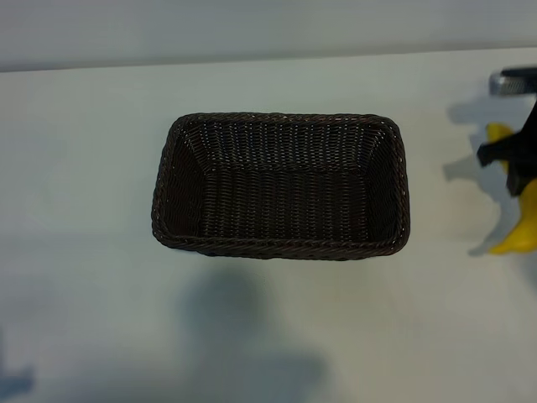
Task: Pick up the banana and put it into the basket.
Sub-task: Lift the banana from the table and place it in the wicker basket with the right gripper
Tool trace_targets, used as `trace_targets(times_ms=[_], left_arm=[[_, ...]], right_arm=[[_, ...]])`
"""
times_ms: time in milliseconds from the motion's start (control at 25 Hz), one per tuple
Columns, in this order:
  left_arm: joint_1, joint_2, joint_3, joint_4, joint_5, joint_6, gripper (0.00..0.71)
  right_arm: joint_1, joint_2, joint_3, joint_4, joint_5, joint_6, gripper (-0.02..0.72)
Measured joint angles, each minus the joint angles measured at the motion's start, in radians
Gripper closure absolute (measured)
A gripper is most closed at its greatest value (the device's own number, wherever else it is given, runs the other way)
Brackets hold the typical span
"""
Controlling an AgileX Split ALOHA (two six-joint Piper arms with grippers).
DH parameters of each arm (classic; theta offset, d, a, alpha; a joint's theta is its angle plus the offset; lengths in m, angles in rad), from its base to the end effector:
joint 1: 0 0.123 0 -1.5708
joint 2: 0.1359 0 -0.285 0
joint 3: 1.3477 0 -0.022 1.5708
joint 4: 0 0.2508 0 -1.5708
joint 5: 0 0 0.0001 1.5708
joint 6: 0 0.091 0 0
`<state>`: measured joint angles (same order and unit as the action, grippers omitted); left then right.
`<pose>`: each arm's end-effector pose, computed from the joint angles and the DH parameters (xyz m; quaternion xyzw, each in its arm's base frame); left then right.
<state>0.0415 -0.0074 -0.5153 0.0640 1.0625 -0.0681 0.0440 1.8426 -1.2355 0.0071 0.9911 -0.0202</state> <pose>-0.0082 0.0048 0.2815 -0.0480 0.8459 0.0249 0.5305 0.3466 0.0158 0.1883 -0.0302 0.9991 0.0034 0.0299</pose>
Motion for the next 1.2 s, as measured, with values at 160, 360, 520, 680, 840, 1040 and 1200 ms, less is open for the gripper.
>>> trace_targets(times_ms=[160,360,520,680,840,1040,1200], left_arm=[[0.0,0.0,0.0,0.0,0.0,0.0,0.151],[0.0,0.0,0.0,0.0,0.0,0.0,0.151],[0.0,0.0,0.0,0.0,0.0,0.0,0.151],[0.0,0.0,0.0,0.0,0.0,0.0,0.151],[0.0,0.0,0.0,0.0,-0.001,0.001,0.151],[0.0,0.0,0.0,0.0,-0.001,0.001,0.151],[0.0,0.0,0.0,0.0,0.0,0.001,0.151]], right_arm=[[0.0,-0.031,-0.128,-0.001,0.149,-0.017,0.278],[0.018,-0.031,-0.191,0.0,0.189,-0.022,0.278],[0.082,-0.031,-0.208,0.0,0.189,-0.031,0.278],[0.176,-0.031,-0.24,0.0,0.189,-0.042,0.278],[0.279,-0.023,-0.302,0.001,0.192,-0.042,0.278],[0.404,0.031,-0.384,-0.007,0.199,-0.088,0.278],[0.501,0.067,-0.408,-0.013,0.152,-0.242,0.278]])
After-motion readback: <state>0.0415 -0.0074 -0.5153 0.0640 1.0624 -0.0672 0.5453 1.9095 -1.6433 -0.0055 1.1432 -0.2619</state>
